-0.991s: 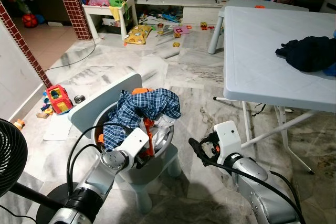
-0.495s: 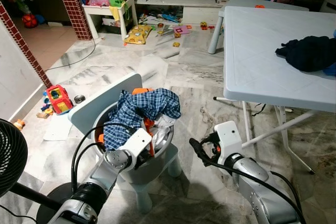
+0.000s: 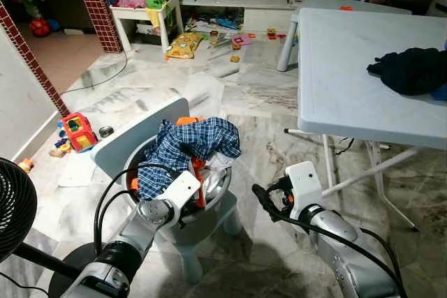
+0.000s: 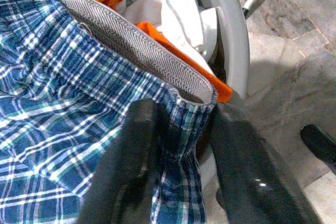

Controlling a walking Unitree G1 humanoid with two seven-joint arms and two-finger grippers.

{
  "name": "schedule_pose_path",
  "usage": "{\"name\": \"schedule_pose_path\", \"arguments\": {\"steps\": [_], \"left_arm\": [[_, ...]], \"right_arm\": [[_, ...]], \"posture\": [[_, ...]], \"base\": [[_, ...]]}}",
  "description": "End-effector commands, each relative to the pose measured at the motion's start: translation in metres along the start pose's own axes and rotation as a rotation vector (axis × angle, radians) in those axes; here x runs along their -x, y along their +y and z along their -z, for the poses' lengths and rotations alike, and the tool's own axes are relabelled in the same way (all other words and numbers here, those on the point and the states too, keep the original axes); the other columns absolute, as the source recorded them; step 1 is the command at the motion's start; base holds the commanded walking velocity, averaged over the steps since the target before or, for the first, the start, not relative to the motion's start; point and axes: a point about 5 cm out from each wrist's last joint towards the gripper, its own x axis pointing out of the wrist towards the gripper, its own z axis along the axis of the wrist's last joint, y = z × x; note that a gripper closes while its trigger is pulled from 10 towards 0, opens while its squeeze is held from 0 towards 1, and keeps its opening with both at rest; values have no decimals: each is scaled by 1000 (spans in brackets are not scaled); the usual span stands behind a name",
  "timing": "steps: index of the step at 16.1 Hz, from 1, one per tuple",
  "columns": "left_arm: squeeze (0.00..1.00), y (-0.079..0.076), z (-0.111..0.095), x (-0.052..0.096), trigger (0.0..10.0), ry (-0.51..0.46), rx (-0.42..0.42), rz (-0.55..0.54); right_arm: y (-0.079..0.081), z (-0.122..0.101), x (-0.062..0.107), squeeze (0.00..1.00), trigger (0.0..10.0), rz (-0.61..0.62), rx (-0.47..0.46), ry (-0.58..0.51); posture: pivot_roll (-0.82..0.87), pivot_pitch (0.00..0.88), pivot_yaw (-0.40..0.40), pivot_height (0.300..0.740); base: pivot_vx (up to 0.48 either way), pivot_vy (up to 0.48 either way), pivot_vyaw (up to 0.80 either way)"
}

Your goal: Hang hanger

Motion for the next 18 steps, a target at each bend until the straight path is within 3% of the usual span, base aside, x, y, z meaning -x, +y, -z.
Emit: {"name": "schedule_pose_path", "arguments": {"steps": [1,4,8,9,13,18], "left_arm": [[0,3,-1,0,0,-1,-7,-14],[0,5,-4,0,0,-28,-12,-48],[0,9,-19,4,0,-144,8,-166],[0,5,-26,7,0,-216,34,-210],[0,2,-33,20,0,-326,130,-270],[0,13,-37,45,0,-446,180,-442]], "right_arm": [[-1,-5,2,0,10000,5,6,-14],[-1,-5,2,0,10000,5,6,-15],[1,-5,0,0,10000,-1,3,-17],[3,-5,-2,0,10000,-7,0,-19],[3,-6,-5,0,10000,-6,-9,-29],[0,-10,-11,0,10000,10,-9,-51]], "posture": [[-191,32,51,740],[-189,32,49,740],[-173,18,43,740],[-165,11,37,740],[-151,0,26,740],[-146,0,21,740]], "base": [[0,0,0],[0,0,0],[0,0,0],[0,0,0],[0,0,0],[0,0,0]]}}
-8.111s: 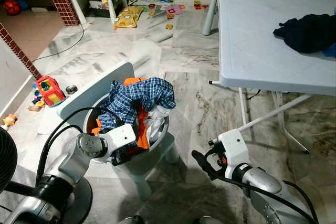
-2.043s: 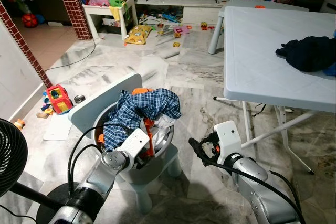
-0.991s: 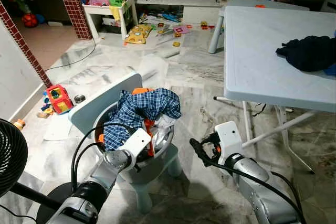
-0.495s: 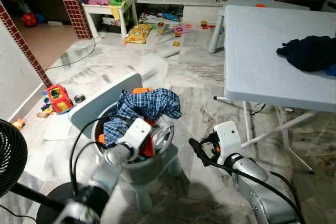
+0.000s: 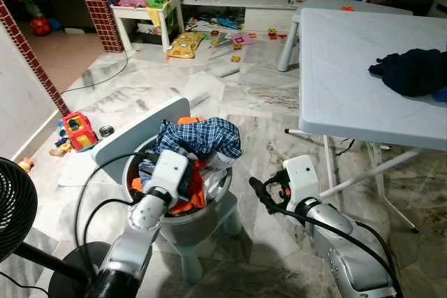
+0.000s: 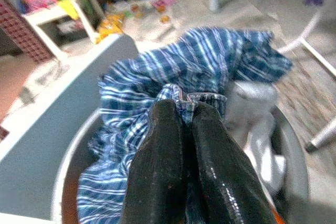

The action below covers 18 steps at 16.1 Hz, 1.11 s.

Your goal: Hang hanger

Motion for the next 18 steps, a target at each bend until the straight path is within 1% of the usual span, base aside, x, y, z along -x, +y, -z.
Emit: {"name": "schedule_pose_path", "arguments": {"steps": [1,2,3,5,8,9,10,11,12,13,14,15,16,18], "left_arm": [[0,6,-5,6,0,-46,2,-58],[0,6,-9,10,0,-74,-10,-81],[0,6,-18,16,0,-123,-18,-122],[0,6,-29,22,0,-182,-8,-155],[0,4,-60,34,0,-324,7,-205],[0,3,-63,34,1373,-337,16,-206],[0,3,-74,32,3804,-375,29,-206],[0,3,-79,31,8510,-384,38,-196],[0,3,-82,30,10000,-389,23,-194],[0,0,-84,28,10000,-385,29,-173],[0,-1,-84,28,10000,-381,29,-168],[0,-3,-82,26,10000,-364,44,-145],[0,-4,-81,25,10000,-358,58,-133],[0,-6,-83,21,10000,-358,79,-120]], "right_arm": [[-1,-2,-2,0,10000,16,-3,-13],[-2,-4,-2,0,10000,26,-6,-28],[-8,-10,-2,0,10000,65,-37,-68],[-17,-18,-2,0,10000,124,-91,-116],[-31,-25,-2,0,10000,249,-128,-177],[-33,-26,-2,0,10000,269,-115,-186],[-37,-31,-2,0,10000,311,-86,-229],[-38,-33,-2,0,10000,320,-101,-238],[-39,-36,-2,0,10000,332,-96,-265],[-45,-38,0,0,10000,372,-48,-260],[-46,-39,1,0,10000,370,-69,-273],[-49,-38,2,0,10000,370,-112,-280],[-50,-38,2,0,10000,375,-105,-285],[-51,-32,0,0,10000,386,-116,-249]], "posture": [[-148,0,17,740],[-149,0,16,740],[-151,0,13,740],[-150,0,10,740],[-149,0,7,740],[-152,0,5,740],[-155,0,4,740],[-159,0,6,740],[-163,0,9,740],[-165,0,12,740],[-165,0,12,740],[-167,0,15,740],[-168,0,17,740],[-168,0,17,740]], "base": [[0,0,0],[0,0,0],[0,0,0],[0,0,0],[0,0,0],[0,0,0],[0,0,0],[0,0,0],[0,0,0],[0,0,0],[0,0,0],[0,0,0],[0,0,0],[0,0,-603]]}}
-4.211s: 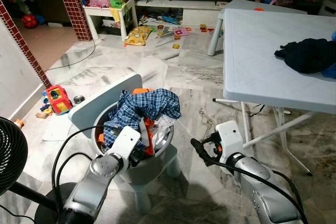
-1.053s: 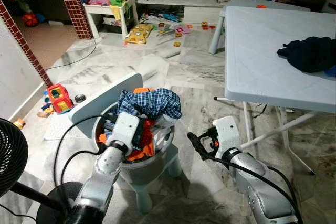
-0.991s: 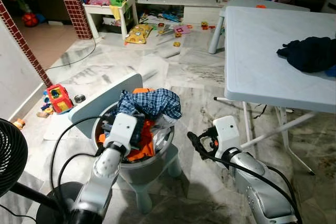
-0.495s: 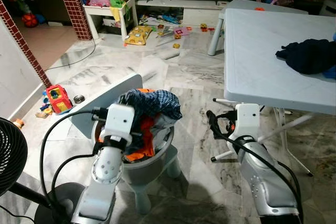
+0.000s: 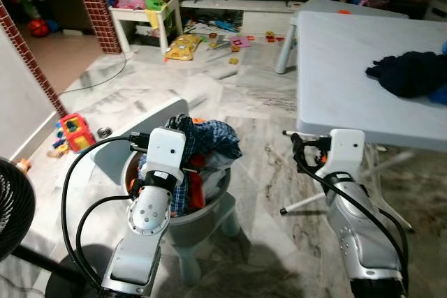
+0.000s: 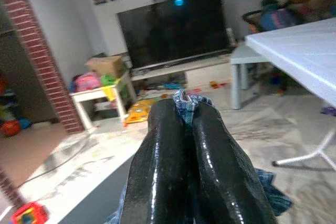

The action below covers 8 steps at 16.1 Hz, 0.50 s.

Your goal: Hang hanger

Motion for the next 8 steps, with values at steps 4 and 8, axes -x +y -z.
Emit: {"name": "schedule_pose_path", "arguments": {"steps": [4,8], "left_arm": [[0,-3,-4,-7,10000,-2,33,21],[0,-6,-5,-8,10000,-2,44,30]], "right_arm": [[0,2,-1,0,10000,-8,-4,7],[2,1,-2,0,10000,-13,2,0]], "posture": [[-169,0,17,740],[-171,0,17,740]], "base": [[0,-186,0],[0,-389,0]]}}
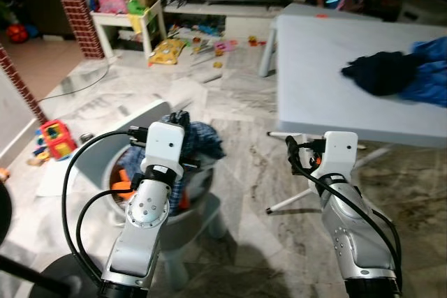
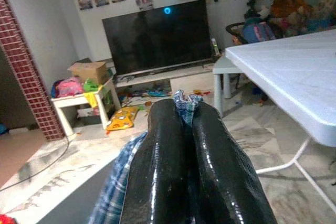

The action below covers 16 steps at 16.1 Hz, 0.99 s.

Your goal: Hang hanger

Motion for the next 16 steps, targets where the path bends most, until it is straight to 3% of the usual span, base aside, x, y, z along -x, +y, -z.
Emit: {"name": "schedule_pose_path", "arguments": {"steps": [1,16], "left_arm": [[0,-5,-4,-2,10000,-10,9,25],[0,-7,-2,-4,10000,11,19,43]], "right_arm": [[-2,-2,0,0,10000,0,7,-9],[2,1,0,0,10000,-8,9,2]], "posture": [[-170,0,17,740],[-176,0,20,740]], "base": [[0,-424,0],[0,-457,0]]}}
